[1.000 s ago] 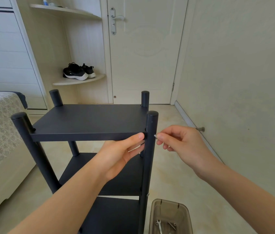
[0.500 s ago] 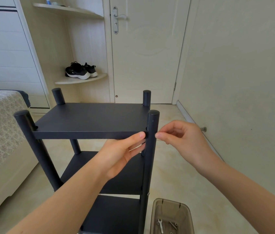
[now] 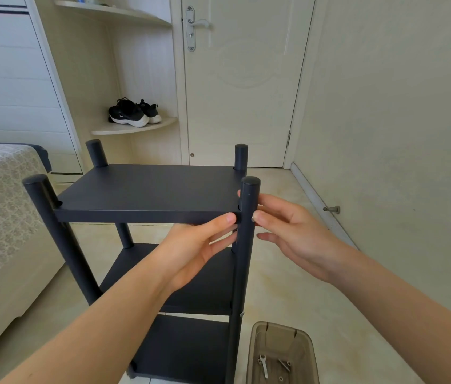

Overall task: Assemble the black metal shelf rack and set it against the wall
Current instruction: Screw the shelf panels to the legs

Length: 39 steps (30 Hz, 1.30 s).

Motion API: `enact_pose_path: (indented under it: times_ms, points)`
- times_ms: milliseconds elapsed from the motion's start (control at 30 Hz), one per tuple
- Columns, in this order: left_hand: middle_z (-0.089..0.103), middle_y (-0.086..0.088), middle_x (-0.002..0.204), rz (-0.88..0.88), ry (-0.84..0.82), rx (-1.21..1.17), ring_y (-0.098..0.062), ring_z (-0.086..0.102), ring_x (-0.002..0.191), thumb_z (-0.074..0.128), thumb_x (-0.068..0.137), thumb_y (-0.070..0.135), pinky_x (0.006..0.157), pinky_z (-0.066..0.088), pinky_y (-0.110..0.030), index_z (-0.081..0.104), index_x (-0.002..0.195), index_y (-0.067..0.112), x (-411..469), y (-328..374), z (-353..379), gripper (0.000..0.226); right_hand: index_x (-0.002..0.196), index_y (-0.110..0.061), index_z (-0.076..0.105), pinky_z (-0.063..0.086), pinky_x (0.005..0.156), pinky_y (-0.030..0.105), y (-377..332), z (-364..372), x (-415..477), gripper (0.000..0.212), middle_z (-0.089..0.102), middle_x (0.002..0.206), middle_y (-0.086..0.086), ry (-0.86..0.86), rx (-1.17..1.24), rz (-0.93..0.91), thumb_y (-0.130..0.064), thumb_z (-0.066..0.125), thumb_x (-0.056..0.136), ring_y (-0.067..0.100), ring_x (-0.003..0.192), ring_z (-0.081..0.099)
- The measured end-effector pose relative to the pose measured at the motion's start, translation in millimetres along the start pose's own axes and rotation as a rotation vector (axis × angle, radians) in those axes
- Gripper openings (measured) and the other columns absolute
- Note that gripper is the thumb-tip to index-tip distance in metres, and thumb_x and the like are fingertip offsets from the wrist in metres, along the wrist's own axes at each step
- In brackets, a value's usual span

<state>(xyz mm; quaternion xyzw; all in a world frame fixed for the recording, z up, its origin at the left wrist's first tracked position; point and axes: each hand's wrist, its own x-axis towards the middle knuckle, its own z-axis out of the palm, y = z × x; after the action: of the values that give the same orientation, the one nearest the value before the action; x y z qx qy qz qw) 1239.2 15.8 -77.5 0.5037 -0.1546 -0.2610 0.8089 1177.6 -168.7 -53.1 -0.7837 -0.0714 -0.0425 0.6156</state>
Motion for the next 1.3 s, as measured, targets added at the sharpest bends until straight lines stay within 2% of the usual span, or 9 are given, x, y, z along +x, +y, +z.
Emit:
enact_pose_path:
  times_ms: [133, 333, 600, 733, 867, 1000, 1133, 1233, 1300]
  points:
    - [0.069, -0.014, 0.126, 0.003, 0.002, 0.013, -0.027, 0.066, 0.119, 0.073, 0.082, 0.016, 0.102, 0.052, -0.041, 0.065, 0.127, 0.004, -2.5, 1.4, -1.6, 0.047, 0.123, -0.039, 0.063, 0.045, 0.097, 0.031, 1.8, -2.5, 4.3, 0.031, 0.066, 0.122, -0.022, 0.013, 0.023, -0.001, -0.023, 0.056, 0.098, -0.003, 0.116, 0.059]
    - [0.069, -0.014, 0.127, 0.007, -0.003, 0.043, -0.027, 0.066, 0.119, 0.070, 0.085, 0.017, 0.104, 0.051, -0.043, 0.062, 0.131, 0.005, -6.4, 4.8, -9.4, 0.048, 0.118, -0.039, 0.065, 0.044, 0.078, 0.002, -3.4, 6.4, 3.9, 0.031, 0.069, 0.115, -0.024, 0.031, -0.063, -0.083, -0.017, 0.054, 0.099, -0.009, 0.109, 0.060]
    - [0.068, -0.017, 0.128, 0.053, -0.021, 0.089, -0.030, 0.067, 0.118, 0.072, 0.085, 0.023, 0.098, 0.055, -0.044, 0.058, 0.130, 0.006, -5.4, 6.7, -20.4, 0.051, 0.114, -0.037, 0.070, 0.049, 0.096, 0.026, -9.0, 15.5, 2.1, 0.029, 0.073, 0.108, -0.018, 0.112, -0.124, -0.159, -0.017, 0.064, 0.093, 0.001, 0.107, 0.065]
    - [0.067, -0.017, 0.129, 0.043, -0.054, 0.071, -0.033, 0.066, 0.119, 0.072, 0.088, 0.023, 0.094, 0.057, -0.041, 0.054, 0.133, 0.006, -6.1, 9.5, -29.1, 0.051, 0.110, -0.037, 0.069, 0.050, 0.087, 0.010, -12.9, 22.8, 2.2, 0.031, 0.073, 0.103, -0.020, 0.123, -0.149, -0.187, -0.014, 0.068, 0.089, -0.001, 0.101, 0.067]
    - [0.069, -0.017, 0.126, -0.016, -0.036, 0.075, -0.033, 0.068, 0.115, 0.077, 0.084, 0.024, 0.093, 0.057, -0.042, 0.058, 0.129, 0.007, -9.7, 19.4, -35.1, 0.052, 0.105, -0.043, 0.068, 0.051, 0.083, 0.010, -14.5, 32.4, 4.3, 0.031, 0.072, 0.100, -0.025, 0.166, -0.157, -0.150, -0.018, 0.072, 0.087, -0.005, 0.098, 0.066]
    - [0.078, -0.003, 0.105, -0.043, 0.105, 0.478, -0.017, 0.075, 0.099, 0.079, 0.081, 0.036, 0.089, 0.060, -0.036, 0.071, 0.110, 0.017, -19.9, 26.2, -26.2, 0.036, 0.098, -0.041, 0.072, 0.049, 0.094, 0.024, -18.1, 32.9, 5.2, 0.026, 0.074, 0.096, -0.023, 0.200, -0.043, -0.057, -0.020, 0.075, 0.083, -0.006, 0.096, 0.067]
    - [0.067, 0.011, 0.059, 0.326, 0.478, 1.506, -0.007, 0.066, 0.064, 0.070, 0.081, 0.060, 0.067, 0.056, -0.026, 0.065, 0.069, 0.029, -32.9, 23.2, -16.2, 0.033, 0.100, -0.036, 0.075, 0.046, 0.105, 0.040, -19.3, 32.5, 4.5, 0.025, 0.074, 0.099, -0.020, 0.227, 0.022, 0.041, -0.021, 0.078, 0.081, 0.002, 0.105, 0.065]
    - [0.054, 0.017, 0.061, 0.807, 0.500, 1.442, -0.004, 0.053, 0.065, 0.070, 0.077, 0.058, 0.059, 0.047, -0.023, 0.064, 0.074, 0.025, -37.2, 25.8, -9.7, 0.034, 0.091, -0.040, 0.074, 0.045, 0.107, 0.042, -21.1, 33.7, 3.7, 0.022, 0.075, 0.098, -0.018, 0.225, 0.038, 0.048, -0.021, 0.078, 0.081, 0.003, 0.106, 0.065]
    - [0.053, 0.017, 0.076, 0.878, 0.435, 1.375, -0.007, 0.045, 0.080, 0.076, 0.073, 0.059, 0.069, 0.042, -0.024, 0.066, 0.091, 0.023, -33.5, 27.5, -6.3, 0.041, 0.083, -0.043, 0.074, 0.045, 0.107, 0.042, -21.8, 33.8, 3.3, 0.023, 0.075, 0.095, -0.018, 0.219, 0.038, 0.046, -0.021, 0.078, 0.081, 0.001, 0.102, 0.066]
